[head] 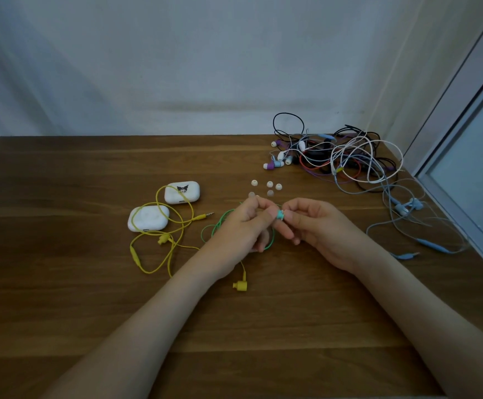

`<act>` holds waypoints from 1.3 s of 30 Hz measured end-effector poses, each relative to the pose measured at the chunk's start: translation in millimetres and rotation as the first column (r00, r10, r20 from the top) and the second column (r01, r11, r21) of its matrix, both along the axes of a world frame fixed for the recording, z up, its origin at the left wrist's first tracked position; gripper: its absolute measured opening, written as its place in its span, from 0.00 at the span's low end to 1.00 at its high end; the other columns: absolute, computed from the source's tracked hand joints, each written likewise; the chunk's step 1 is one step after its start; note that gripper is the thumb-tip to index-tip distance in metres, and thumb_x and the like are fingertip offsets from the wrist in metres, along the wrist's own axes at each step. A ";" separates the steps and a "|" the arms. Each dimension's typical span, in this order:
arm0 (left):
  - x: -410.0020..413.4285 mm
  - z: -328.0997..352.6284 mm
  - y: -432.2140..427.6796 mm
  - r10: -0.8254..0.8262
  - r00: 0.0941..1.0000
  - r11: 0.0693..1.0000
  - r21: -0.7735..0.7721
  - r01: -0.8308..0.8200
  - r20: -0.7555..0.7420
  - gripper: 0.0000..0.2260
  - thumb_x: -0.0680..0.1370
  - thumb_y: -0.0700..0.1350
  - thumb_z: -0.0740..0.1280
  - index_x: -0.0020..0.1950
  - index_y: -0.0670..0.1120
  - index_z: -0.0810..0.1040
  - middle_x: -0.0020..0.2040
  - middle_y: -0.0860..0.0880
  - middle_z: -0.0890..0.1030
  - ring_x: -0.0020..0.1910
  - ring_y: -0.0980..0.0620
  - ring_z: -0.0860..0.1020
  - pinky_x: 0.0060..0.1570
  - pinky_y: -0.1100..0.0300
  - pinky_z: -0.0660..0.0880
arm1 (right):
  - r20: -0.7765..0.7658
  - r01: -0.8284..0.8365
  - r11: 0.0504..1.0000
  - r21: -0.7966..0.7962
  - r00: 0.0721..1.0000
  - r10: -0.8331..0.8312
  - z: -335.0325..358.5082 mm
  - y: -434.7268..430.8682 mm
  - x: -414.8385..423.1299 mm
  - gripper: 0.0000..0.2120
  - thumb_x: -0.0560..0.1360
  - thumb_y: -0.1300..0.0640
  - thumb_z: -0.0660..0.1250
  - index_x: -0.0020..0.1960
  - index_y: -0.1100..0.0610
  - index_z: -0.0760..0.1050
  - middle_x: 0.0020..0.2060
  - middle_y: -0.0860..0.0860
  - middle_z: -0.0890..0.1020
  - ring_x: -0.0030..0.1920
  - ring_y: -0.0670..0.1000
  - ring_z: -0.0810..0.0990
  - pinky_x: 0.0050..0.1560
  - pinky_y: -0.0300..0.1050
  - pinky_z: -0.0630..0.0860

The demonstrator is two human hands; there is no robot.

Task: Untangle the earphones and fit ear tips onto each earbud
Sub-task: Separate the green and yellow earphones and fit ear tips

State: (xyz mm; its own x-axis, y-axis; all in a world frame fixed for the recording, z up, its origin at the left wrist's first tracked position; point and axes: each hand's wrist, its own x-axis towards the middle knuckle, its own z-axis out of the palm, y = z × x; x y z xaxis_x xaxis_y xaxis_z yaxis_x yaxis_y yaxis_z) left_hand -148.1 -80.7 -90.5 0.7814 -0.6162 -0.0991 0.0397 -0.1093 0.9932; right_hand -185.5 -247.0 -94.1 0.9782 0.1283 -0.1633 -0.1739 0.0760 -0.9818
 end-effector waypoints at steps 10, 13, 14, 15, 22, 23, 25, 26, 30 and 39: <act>-0.3 -3.5 -1.0 0.082 0.994 0.989 -0.114 -0.090 -0.067 0.06 0.82 0.46 0.57 0.50 0.44 0.68 0.51 0.25 0.76 0.22 0.55 0.69 0.24 0.63 0.64 | 0.053 0.015 1.000 -0.001 0.998 -0.015 -1.4 1.4 -0.5 0.06 0.77 0.60 0.61 0.46 0.60 0.76 0.33 0.51 0.75 0.32 0.47 0.71 0.31 0.37 0.68; -0.8 -3.5 -1.6 0.068 0.996 0.993 -0.097 -0.073 -0.048 0.06 0.83 0.45 0.56 0.50 0.44 0.68 0.50 0.31 0.80 0.22 0.56 0.69 0.25 0.64 0.66 | 0.061 0.006 1.000 -0.023 0.998 -0.005 -1.0 1.7 -1.6 0.06 0.77 0.58 0.61 0.46 0.59 0.76 0.32 0.50 0.75 0.32 0.46 0.71 0.32 0.38 0.68; -1.1 -3.8 -1.9 0.066 0.997 0.993 -0.092 -0.069 -0.038 0.06 0.83 0.45 0.56 0.50 0.44 0.67 0.49 0.33 0.81 0.22 0.56 0.69 0.25 0.64 0.66 | 0.063 0.008 1.000 -0.025 0.998 -0.006 -0.8 1.9 -1.7 0.06 0.76 0.58 0.62 0.46 0.59 0.76 0.32 0.50 0.75 0.32 0.46 0.71 0.32 0.37 0.68; -1.1 -4.0 -2.1 0.067 0.997 0.994 -0.088 -0.069 -0.025 0.06 0.83 0.45 0.56 0.50 0.44 0.67 0.46 0.35 0.82 0.22 0.56 0.69 0.25 0.64 0.66 | 0.062 0.014 1.000 -0.022 0.998 -0.013 -0.5 2.2 -1.9 0.06 0.76 0.59 0.62 0.45 0.59 0.76 0.31 0.50 0.75 0.32 0.46 0.72 0.32 0.37 0.68; -3.0 -4.8 -3.4 0.083 0.995 0.996 -0.047 -0.080 0.059 0.05 0.83 0.44 0.57 0.50 0.43 0.67 0.39 0.46 0.84 0.22 0.56 0.68 0.24 0.66 0.66 | 0.054 0.023 1.000 -0.009 0.998 -0.023 -0.4 2.3 -2.6 0.08 0.78 0.61 0.60 0.41 0.57 0.75 0.32 0.51 0.74 0.33 0.47 0.71 0.33 0.37 0.69; -3.5 -5.3 -3.5 0.088 0.993 0.996 -0.037 -0.086 0.073 0.05 0.83 0.44 0.57 0.50 0.43 0.67 0.39 0.46 0.84 0.22 0.56 0.68 0.25 0.66 0.66 | 0.052 0.024 1.000 -0.009 0.998 -0.024 -0.4 2.1 -2.7 0.09 0.78 0.61 0.60 0.41 0.57 0.76 0.32 0.51 0.74 0.33 0.47 0.71 0.33 0.37 0.69; -3.9 -6.1 -3.9 0.098 0.990 0.995 -0.030 -0.095 0.098 0.04 0.83 0.44 0.57 0.50 0.44 0.67 0.39 0.45 0.84 0.23 0.57 0.68 0.25 0.67 0.66 | 0.052 0.026 1.000 -0.008 0.998 -0.025 -0.2 2.2 -3.0 0.10 0.78 0.61 0.60 0.40 0.56 0.76 0.32 0.51 0.75 0.34 0.47 0.71 0.34 0.37 0.70; -3.9 -6.7 -4.0 0.103 0.989 0.994 -0.032 -0.100 0.108 0.04 0.83 0.44 0.57 0.50 0.44 0.67 0.39 0.44 0.84 0.23 0.57 0.68 0.25 0.67 0.66 | 0.053 0.024 1.000 -0.007 0.998 -0.024 -0.6 2.4 -2.9 0.10 0.78 0.61 0.60 0.40 0.56 0.76 0.32 0.52 0.75 0.34 0.48 0.71 0.34 0.37 0.70; -5.2 -8.1 -4.9 0.109 0.980 0.994 -0.015 -0.108 0.165 0.04 0.83 0.44 0.57 0.49 0.45 0.66 0.38 0.45 0.84 0.24 0.57 0.68 0.26 0.66 0.66 | 0.064 0.039 0.999 -0.001 0.997 -0.039 -2.4 3.6 -2.8 0.10 0.79 0.61 0.60 0.41 0.57 0.75 0.32 0.51 0.75 0.34 0.48 0.71 0.34 0.38 0.70; -6.4 -9.3 -4.4 0.102 0.975 0.995 -0.018 -0.100 0.196 0.04 0.83 0.42 0.56 0.49 0.44 0.65 0.32 0.50 0.82 0.26 0.56 0.67 0.29 0.62 0.65 | 0.152 0.145 0.970 -0.197 0.982 -0.116 -5.8 12.0 -5.5 0.05 0.79 0.61 0.61 0.45 0.57 0.75 0.31 0.49 0.77 0.31 0.44 0.74 0.35 0.39 0.72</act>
State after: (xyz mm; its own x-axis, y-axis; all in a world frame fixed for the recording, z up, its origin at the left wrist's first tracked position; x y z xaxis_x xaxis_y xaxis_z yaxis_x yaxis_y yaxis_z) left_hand -154.4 -85.1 -99.8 0.8433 -0.5332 0.0666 -0.1454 -0.1071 0.9836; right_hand -191.0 -235.0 -99.9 0.9991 -0.0243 -0.0350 -0.0377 -0.1175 -0.9924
